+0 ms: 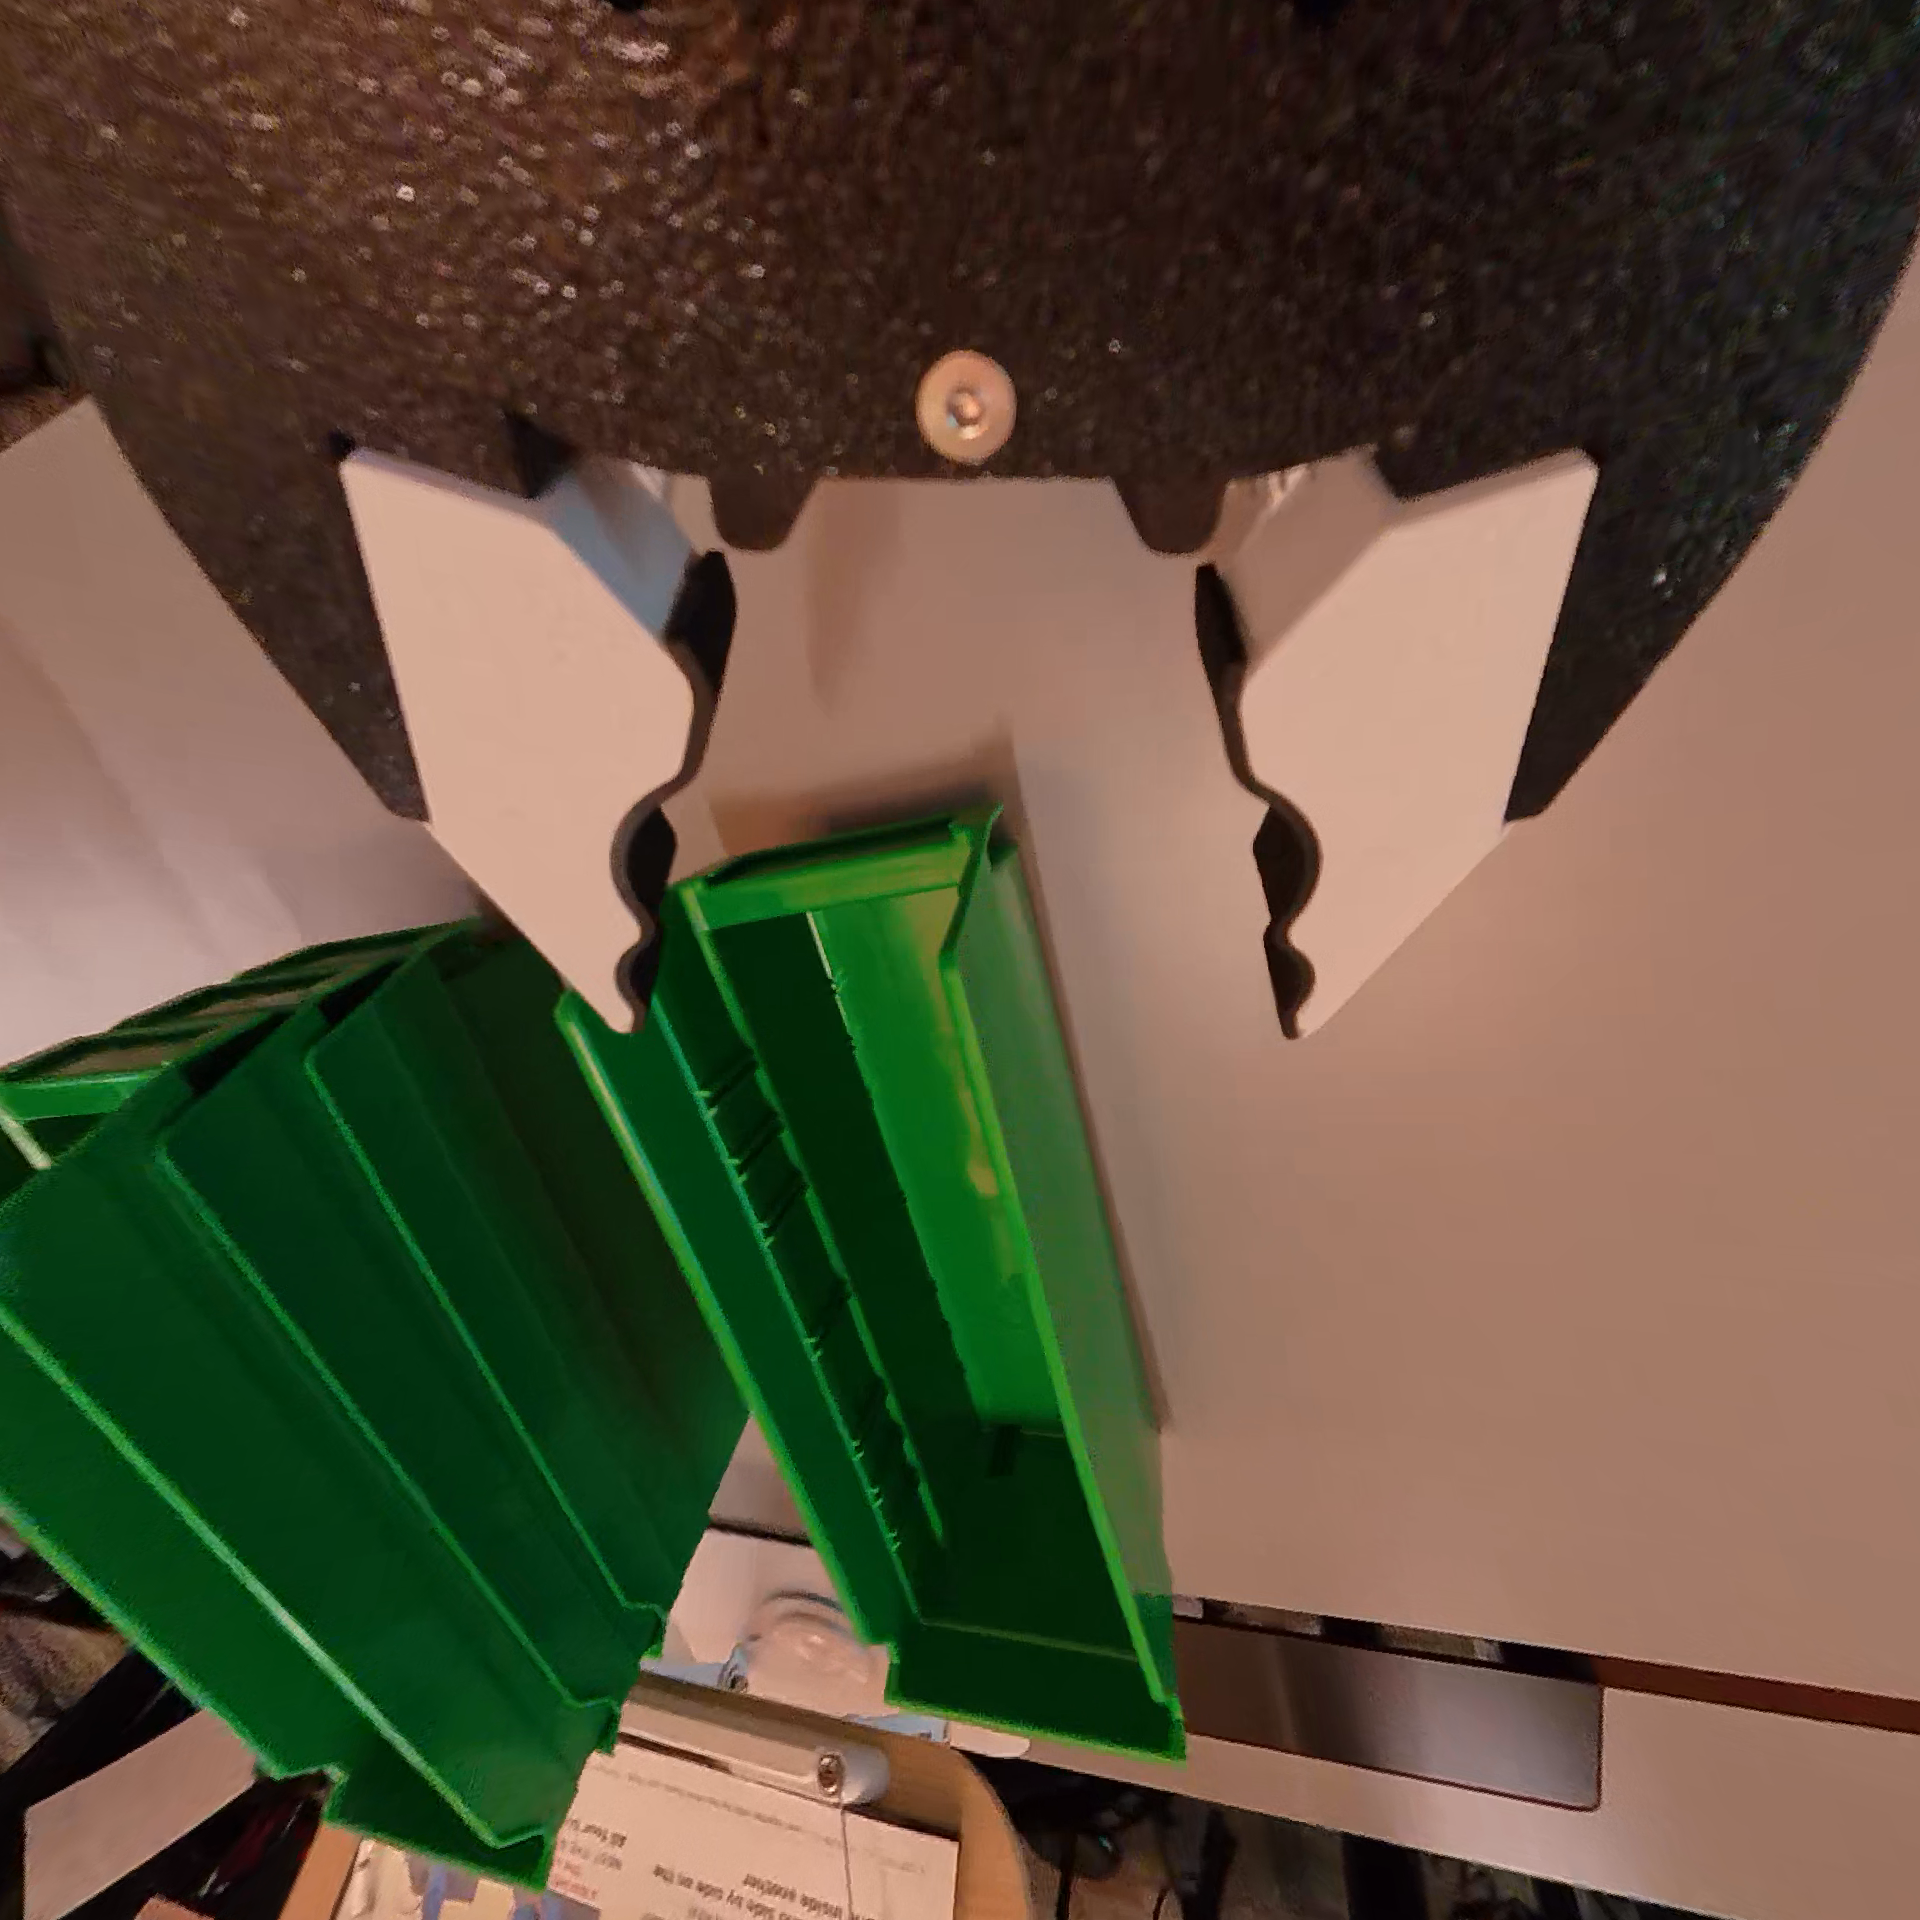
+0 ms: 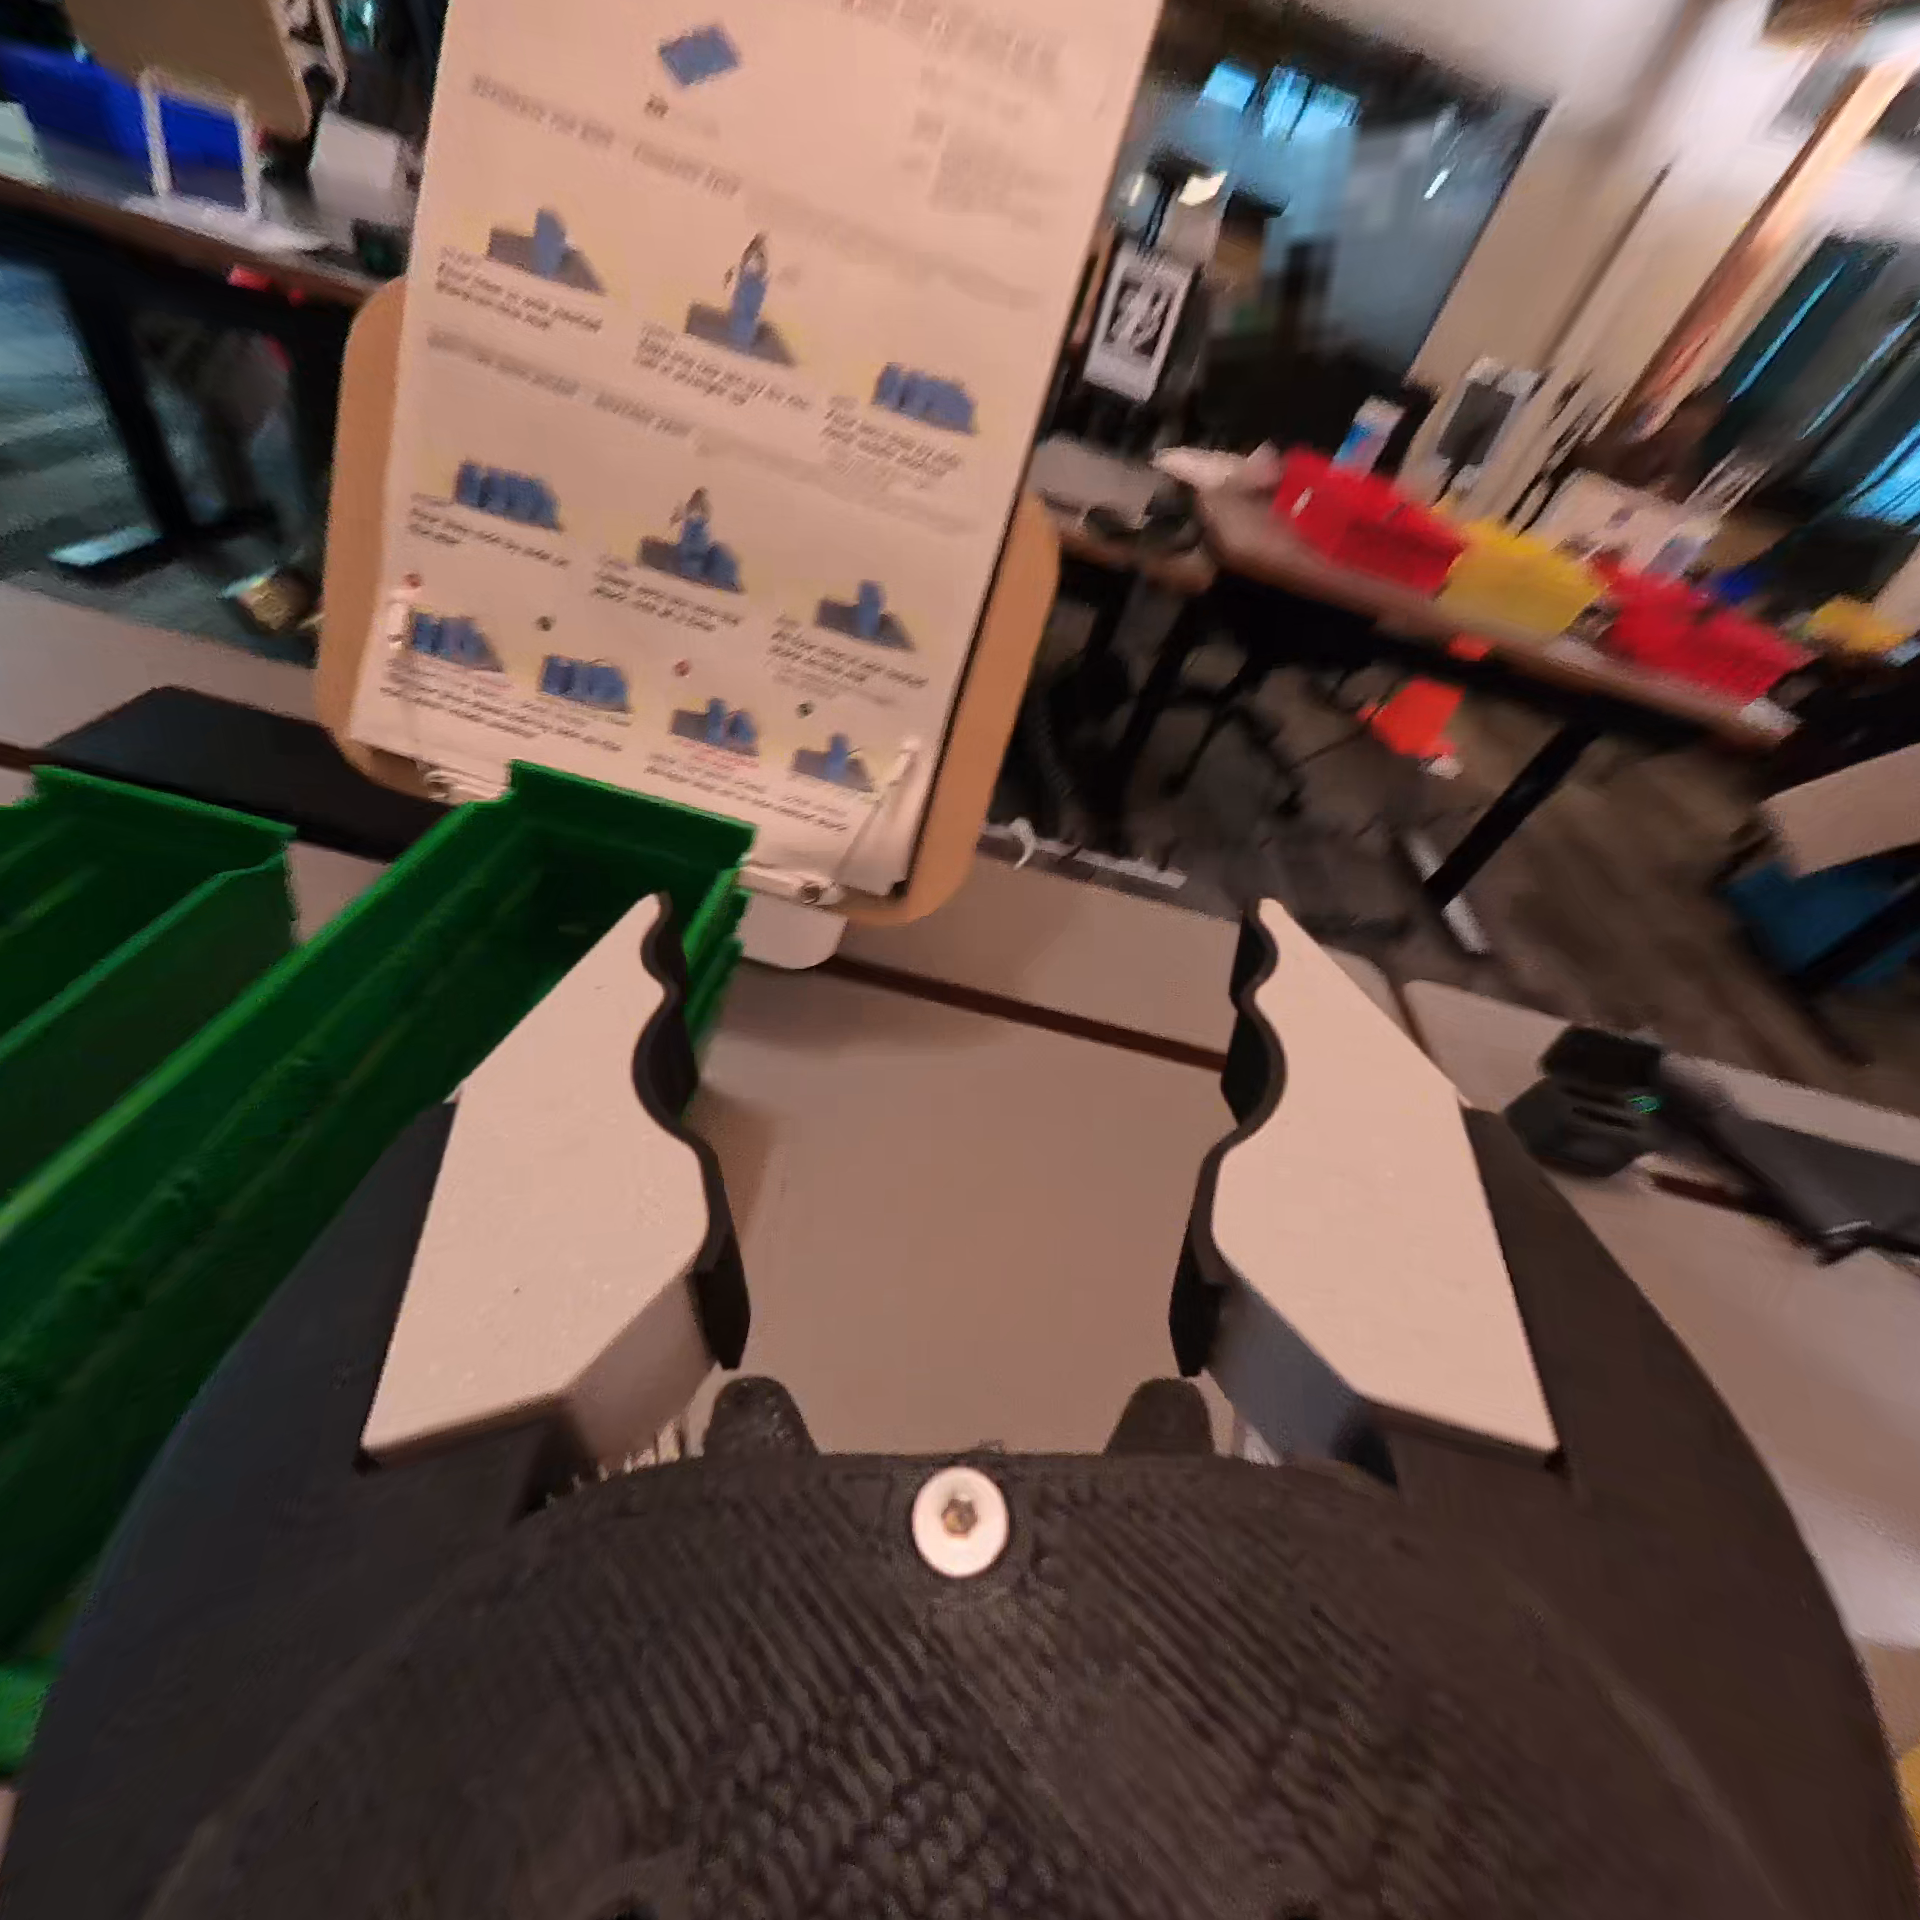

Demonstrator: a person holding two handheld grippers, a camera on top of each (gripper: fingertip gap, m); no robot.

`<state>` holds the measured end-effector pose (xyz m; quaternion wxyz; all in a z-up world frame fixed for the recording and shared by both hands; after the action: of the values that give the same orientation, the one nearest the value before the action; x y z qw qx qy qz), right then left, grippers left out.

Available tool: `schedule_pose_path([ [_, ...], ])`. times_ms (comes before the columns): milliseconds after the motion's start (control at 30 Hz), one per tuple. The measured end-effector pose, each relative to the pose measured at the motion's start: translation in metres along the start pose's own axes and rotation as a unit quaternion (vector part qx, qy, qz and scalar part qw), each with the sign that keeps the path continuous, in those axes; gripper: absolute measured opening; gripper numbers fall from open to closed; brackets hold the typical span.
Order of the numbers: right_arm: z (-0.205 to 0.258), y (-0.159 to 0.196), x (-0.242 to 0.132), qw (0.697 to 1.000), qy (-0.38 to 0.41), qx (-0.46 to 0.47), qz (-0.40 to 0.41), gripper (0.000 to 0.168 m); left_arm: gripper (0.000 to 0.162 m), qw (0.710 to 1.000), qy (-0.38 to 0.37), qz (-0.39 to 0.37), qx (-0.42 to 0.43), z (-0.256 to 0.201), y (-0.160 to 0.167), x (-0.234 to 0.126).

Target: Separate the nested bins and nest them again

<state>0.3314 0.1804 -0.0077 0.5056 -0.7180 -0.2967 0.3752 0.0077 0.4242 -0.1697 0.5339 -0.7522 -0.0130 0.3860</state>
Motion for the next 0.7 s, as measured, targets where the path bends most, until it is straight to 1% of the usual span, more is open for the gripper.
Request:
schedule_pose_path([
  [33,-0.006,0.007,-0.008,1.0,0.016,-0.012,-0.019,0.107,0.114,1.0,-0.004,0.004,0.002,0.002,0.002,0.002],
  [67,-0.012,0.016,-0.016,0.998,0.032,-0.025,-0.044,0.118,0.114,1.0,-0.009,0.009,0.006,0.004,0.003,0.004],
  [100,-0.017,0.026,-0.023,0.995,0.045,-0.045,-0.074,0.134,0.114,1.0,-0.015,0.013,0.009,0.006,0.004,0.006],
  [133,-0.023,0.038,-0.03,0.991,0.062,-0.063,-0.096,0.139,0.114,1.0,-0.021,0.016,0.012,0.008,0.005,0.007],
  [167,-0.029,0.054,-0.034,0.989,0.08,-0.071,-0.099,0.14,0.114,0.999,-0.025,0.016,0.013,0.01,0.005,0.007],
  [233,-0.036,0.088,-0.038,0.991,0.085,-0.064,-0.087,0.157,0.115,1.0,-0.028,0.007,0.008,0.011,0.003,0.006],
  [300,-0.04,0.12,-0.04,0.993,0.089,-0.041,-0.07,0.157,0.116,1.0,-0.024,0.001,0.0,0.01,0.001,0.007],
  [400,-0.034,0.153,-0.04,0.997,0.055,-0.014,-0.057,0.158,0.118,1.0,-0.023,0.01,-0.012,0.007,0.004,0.014],
  [467,-0.027,0.166,-0.039,0.998,0.026,-0.014,-0.054,0.158,0.118,0.999,-0.015,0.02,-0.024,0.002,0.001,0.019],
  [533,-0.02,0.176,-0.035,0.999,0.004,-0.009,-0.041,0.158,0.118,0.999,-0.012,0.021,-0.022,-0.006,-0.011,0.021],
  [600,-0.014,0.184,-0.031,0.999,-0.009,0.003,-0.033,0.158,0.118,0.999,-0.032,0.025,0.0,-0.014,-0.025,0.025],
  [700,-0.009,0.188,-0.028,0.998,-0.019,0.038,-0.053,0.157,0.118,0.996,-0.061,0.048,0.035,-0.027,-0.043,0.038],
])
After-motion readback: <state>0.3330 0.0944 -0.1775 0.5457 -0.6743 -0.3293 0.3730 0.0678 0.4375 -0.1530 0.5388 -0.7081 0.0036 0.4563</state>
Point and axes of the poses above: each gripper's, where its closed fingertips meet, x out along the fingers, y out of its underside, z = x × y across the jaws, the point moved 5 cm from there along -x, back along the fingers, and after that the axes turned 15 degrees about -y, right-handed, at the moved point
